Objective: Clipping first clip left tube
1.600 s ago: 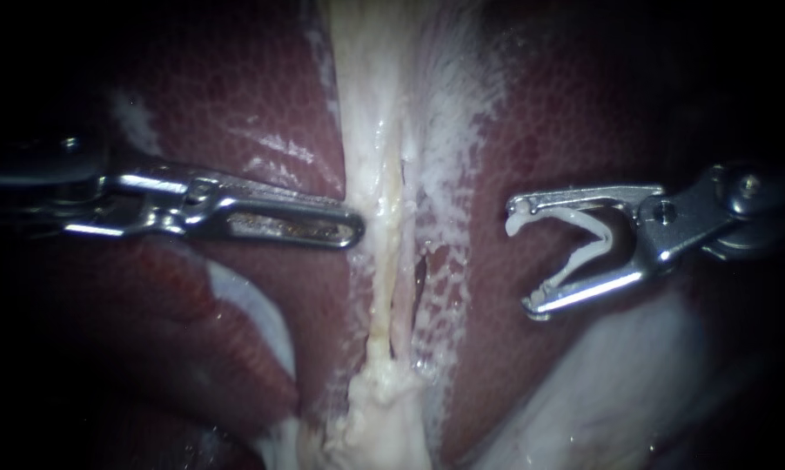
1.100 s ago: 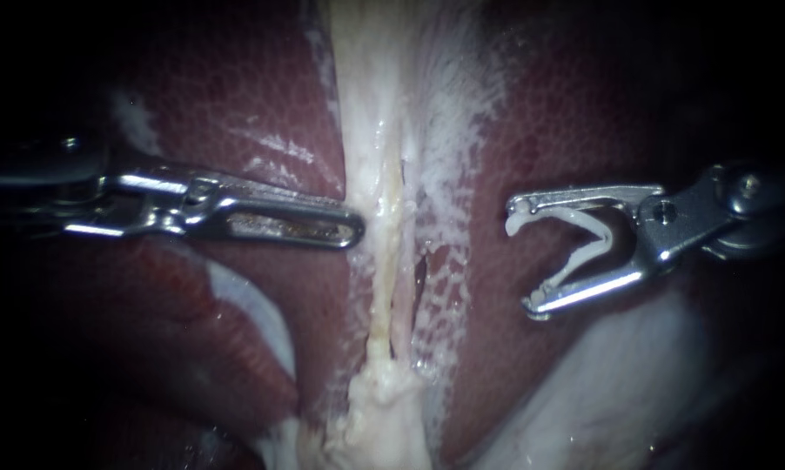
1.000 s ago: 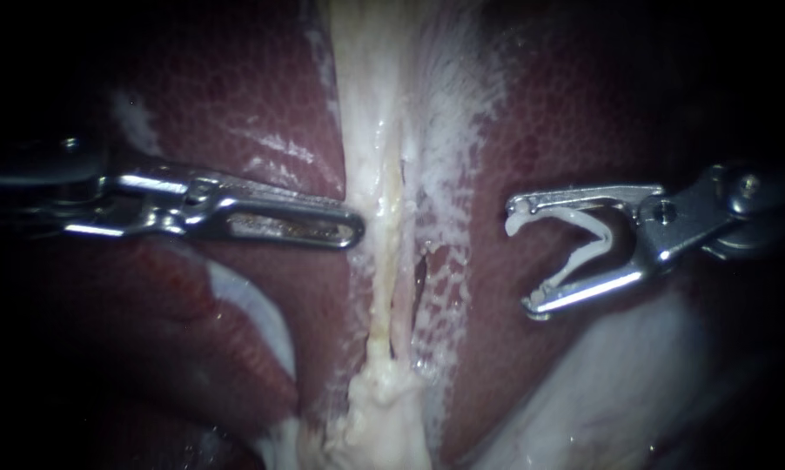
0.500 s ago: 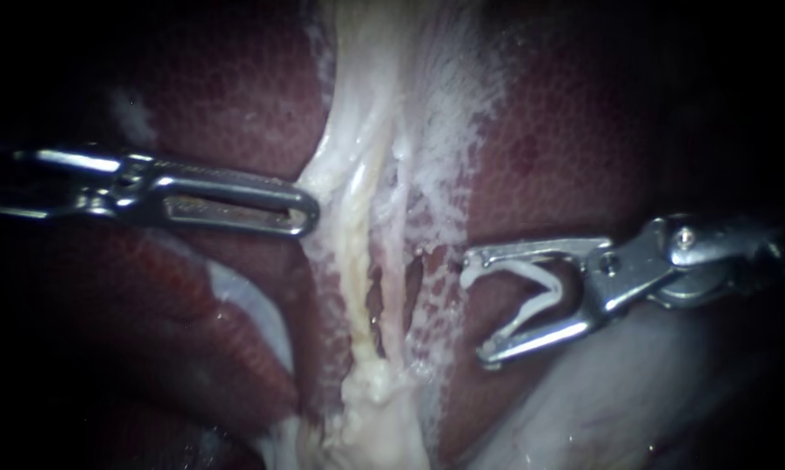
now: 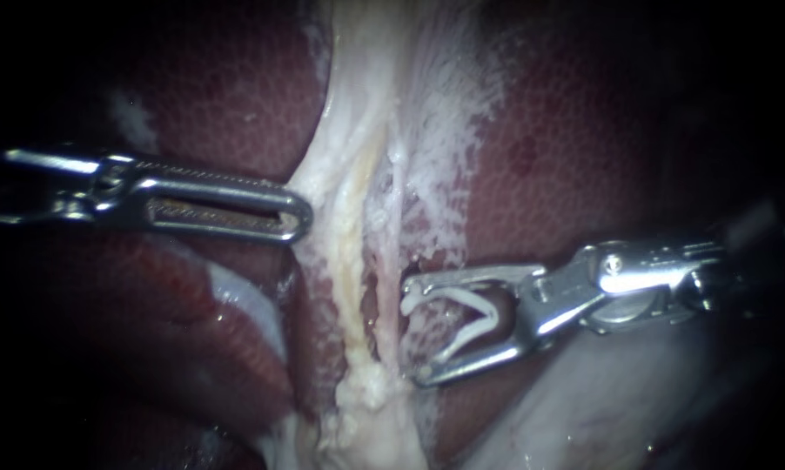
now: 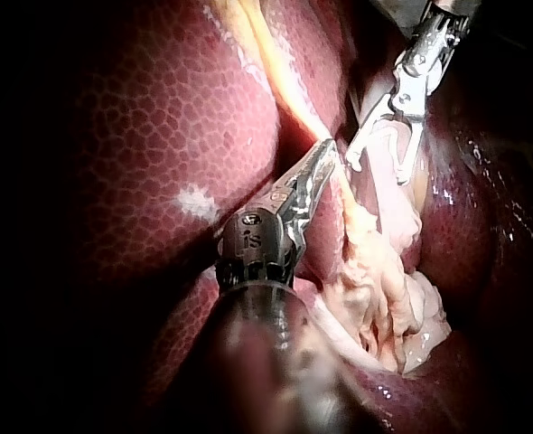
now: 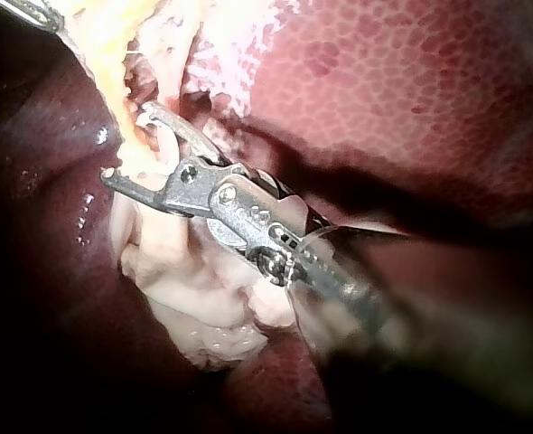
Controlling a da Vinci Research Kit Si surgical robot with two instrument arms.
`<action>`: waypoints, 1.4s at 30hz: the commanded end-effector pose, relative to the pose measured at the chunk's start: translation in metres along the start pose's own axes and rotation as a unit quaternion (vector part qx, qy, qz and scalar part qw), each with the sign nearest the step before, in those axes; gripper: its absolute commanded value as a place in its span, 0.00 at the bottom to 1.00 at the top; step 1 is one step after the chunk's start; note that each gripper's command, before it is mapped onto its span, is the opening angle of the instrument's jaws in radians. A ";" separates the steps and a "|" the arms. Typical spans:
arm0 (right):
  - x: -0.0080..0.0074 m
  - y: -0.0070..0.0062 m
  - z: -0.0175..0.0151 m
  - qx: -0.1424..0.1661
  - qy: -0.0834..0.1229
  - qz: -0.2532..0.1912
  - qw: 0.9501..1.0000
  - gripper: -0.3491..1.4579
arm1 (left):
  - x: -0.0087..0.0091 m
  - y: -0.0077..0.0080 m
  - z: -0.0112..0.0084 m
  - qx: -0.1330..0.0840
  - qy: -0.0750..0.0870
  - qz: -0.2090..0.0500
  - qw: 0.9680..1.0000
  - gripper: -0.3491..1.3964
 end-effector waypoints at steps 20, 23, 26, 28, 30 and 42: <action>-0.0027 0.0012 0.0049 0.013 -0.008 -0.008 1.000 0.53 | 0.0001 0.0000 -0.0001 0.000 0.000 0.000 1.000 0.01; -0.0025 0.0014 0.0055 0.012 -0.008 -0.008 1.000 0.53 | 0.0001 0.0000 -0.0001 0.000 0.000 0.000 1.000 0.01; -0.0024 0.0016 0.0063 0.012 -0.008 -0.008 1.000 0.53 | 0.0001 0.0000 -0.0001 0.000 0.000 0.000 1.000 0.01; -0.0023 0.0017 0.0067 0.014 -0.008 -0.008 1.000 0.53 | 0.0001 0.0000 -0.0001 0.000 0.000 0.000 1.000 0.01; -0.0021 0.0018 0.0071 0.017 -0.009 -0.009 1.000 0.53 | 0.0001 0.0001 -0.0001 0.000 0.000 0.000 1.000 0.01; -0.0006 0.0005 0.0087 0.056 -0.013 0.010 0.998 0.52 | 0.0004 0.0015 0.0001 0.001 0.001 0.002 1.000 0.01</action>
